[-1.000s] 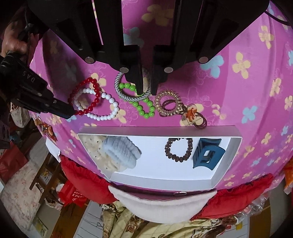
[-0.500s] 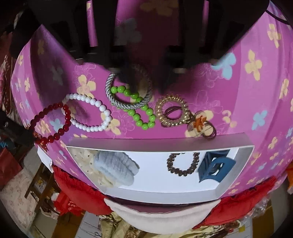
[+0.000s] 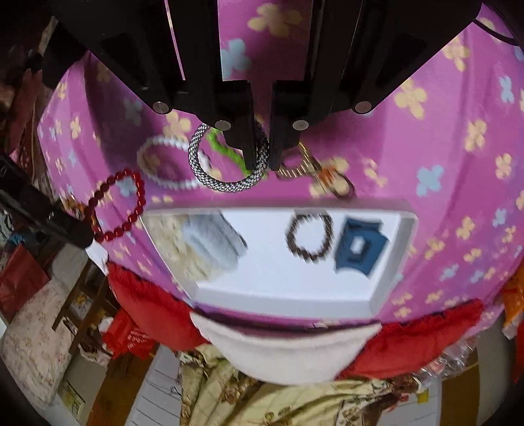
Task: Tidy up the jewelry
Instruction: 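Carry silver bracelet into tray, open left tool while right releases red bracelet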
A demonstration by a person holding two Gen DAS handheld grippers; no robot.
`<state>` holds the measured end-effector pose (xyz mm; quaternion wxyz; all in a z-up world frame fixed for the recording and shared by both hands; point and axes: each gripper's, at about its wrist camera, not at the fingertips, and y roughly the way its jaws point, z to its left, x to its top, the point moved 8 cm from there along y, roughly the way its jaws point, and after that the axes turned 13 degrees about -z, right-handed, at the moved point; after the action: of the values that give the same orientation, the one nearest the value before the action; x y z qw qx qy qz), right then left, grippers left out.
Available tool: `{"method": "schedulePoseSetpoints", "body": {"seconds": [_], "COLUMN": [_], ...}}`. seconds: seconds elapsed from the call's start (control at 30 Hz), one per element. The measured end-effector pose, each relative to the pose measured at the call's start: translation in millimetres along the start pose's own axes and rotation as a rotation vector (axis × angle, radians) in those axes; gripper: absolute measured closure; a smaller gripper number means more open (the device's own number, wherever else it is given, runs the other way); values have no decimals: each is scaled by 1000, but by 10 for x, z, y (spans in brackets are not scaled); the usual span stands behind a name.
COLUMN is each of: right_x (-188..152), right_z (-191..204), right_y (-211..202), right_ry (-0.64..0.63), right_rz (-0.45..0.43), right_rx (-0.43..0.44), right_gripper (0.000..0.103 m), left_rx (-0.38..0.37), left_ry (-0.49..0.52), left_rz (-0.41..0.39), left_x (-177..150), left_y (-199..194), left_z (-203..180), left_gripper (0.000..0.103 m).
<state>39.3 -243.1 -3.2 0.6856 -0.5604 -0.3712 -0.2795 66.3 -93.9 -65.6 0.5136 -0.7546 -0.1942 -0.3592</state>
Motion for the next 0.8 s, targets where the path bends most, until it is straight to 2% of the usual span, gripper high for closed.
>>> {"method": "schedulePoseSetpoints", "body": {"seconds": [0.43, 0.63, 0.8], "right_x": [408, 573, 581], "right_z": [-67, -144, -265], "right_y": [799, 1211, 1592], "right_ry": [-14, 6, 37], "right_rz": [46, 59, 90], "right_rx": [-5, -5, -10], "right_gripper": [94, 94, 94], "left_rx": [155, 192, 199], "left_ry": [59, 68, 43], "left_rz": [-51, -53, -29], "left_x": [756, 1035, 1177], "left_y": [395, 655, 979], "left_z": [457, 645, 819], "left_gripper": [97, 97, 97]}}
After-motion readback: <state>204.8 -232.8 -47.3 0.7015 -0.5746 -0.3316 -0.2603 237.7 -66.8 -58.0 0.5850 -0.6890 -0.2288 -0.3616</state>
